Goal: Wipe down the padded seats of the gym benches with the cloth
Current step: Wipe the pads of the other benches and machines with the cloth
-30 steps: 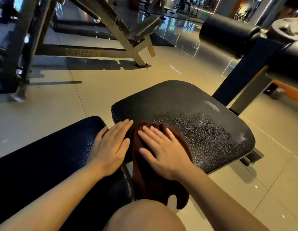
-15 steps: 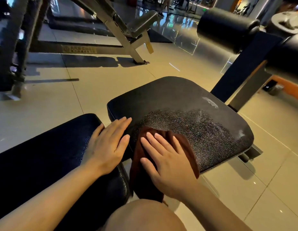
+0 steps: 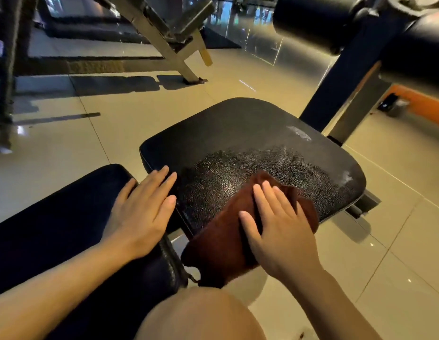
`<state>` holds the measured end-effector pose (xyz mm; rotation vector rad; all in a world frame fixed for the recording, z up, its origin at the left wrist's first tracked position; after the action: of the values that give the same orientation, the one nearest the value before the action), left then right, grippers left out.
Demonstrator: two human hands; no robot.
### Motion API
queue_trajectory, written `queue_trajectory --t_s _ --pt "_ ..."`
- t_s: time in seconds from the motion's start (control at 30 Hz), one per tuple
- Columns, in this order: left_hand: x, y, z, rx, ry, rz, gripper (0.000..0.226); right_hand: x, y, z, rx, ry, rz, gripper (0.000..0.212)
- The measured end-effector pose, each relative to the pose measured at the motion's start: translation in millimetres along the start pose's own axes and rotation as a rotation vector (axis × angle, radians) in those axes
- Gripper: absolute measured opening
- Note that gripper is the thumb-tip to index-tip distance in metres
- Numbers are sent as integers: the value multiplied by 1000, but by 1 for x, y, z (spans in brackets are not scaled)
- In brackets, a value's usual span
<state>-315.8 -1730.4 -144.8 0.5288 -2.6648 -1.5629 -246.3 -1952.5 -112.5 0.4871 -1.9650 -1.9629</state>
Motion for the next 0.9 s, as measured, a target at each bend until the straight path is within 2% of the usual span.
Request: queue_trajectory --t_s 0.1,0.17,0.23,0.3,0.43,0.57,0.7,0.9 --pt "-1 0 2 -7 6 -17 73 -67 -5 -6 -36 -58 29 66" --pt "0 0 1 -6 13 -14 76 -101 -3 -14 -43 -98 91 66" --pt "-1 3 1 8 17 -16 78 -95 -2 -17 -26 -122 61 67" --pt "-1 5 0 9 10 -27 79 -53 -3 -10 -25 -110 3 69" --pt "0 5 0 39 1 -37 78 15 -3 -3 -45 -87 -15 85" --pt "2 3 0 42 3 -32 76 -33 -1 -22 -28 -120 -27 69" --pt "1 1 1 25 6 -34 73 -102 6 -56 -38 -130 71 62" --pt "-2 2 2 1 28 -29 77 -72 14 -35 -72 -74 -34 54"
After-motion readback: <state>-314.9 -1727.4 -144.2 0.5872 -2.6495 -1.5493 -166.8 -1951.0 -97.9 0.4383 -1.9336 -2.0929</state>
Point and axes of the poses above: each hand's wrist, its own x-axis away from the middle knuckle, its own y-axis out of the back of the hand, z = x × y, the point moved 6 cm from there along -x, towards the middle knuckle, and after that the axes turned 6 degrees about x, right-handed, at the moved point
